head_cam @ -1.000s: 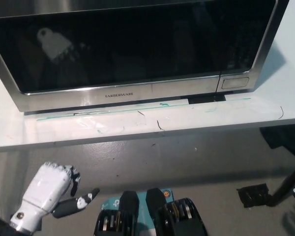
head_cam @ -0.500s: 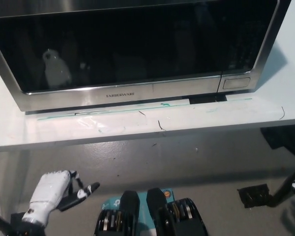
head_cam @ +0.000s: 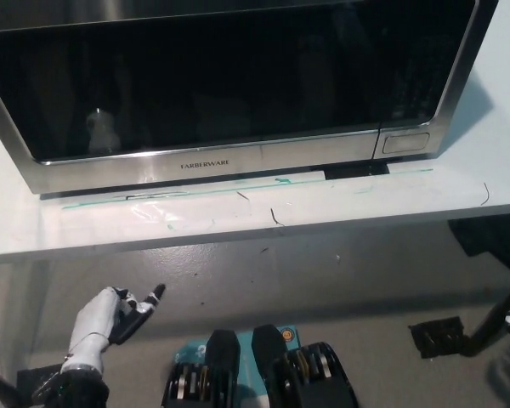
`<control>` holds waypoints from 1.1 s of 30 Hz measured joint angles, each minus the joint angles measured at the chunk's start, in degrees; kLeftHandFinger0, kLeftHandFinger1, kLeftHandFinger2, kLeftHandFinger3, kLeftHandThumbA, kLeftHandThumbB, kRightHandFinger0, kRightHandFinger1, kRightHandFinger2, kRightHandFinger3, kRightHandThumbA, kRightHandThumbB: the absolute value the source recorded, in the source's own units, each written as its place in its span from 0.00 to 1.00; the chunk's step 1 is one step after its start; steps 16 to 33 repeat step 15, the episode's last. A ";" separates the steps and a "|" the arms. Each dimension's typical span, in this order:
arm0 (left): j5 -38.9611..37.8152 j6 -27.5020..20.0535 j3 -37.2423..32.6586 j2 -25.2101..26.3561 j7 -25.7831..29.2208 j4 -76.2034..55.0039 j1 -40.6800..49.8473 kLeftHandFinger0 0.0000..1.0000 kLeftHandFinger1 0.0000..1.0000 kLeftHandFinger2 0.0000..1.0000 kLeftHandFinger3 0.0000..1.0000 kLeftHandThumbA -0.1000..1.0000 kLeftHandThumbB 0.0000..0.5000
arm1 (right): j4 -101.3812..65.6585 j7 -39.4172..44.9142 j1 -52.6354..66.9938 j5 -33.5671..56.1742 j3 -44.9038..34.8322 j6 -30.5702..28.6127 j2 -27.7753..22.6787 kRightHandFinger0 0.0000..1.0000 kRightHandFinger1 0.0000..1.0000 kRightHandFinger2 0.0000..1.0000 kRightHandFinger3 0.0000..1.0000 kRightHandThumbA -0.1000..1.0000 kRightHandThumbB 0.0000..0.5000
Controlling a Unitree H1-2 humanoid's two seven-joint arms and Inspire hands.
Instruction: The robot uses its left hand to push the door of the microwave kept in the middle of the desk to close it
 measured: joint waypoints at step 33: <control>-6.29 2.11 1.72 0.08 -0.27 1.18 -0.21 0.00 0.01 0.14 0.35 0.78 0.00 | 0.84 -0.03 -0.08 -0.04 0.08 -0.32 -0.35 0.97 0.96 0.99 0.94 0.41 0.23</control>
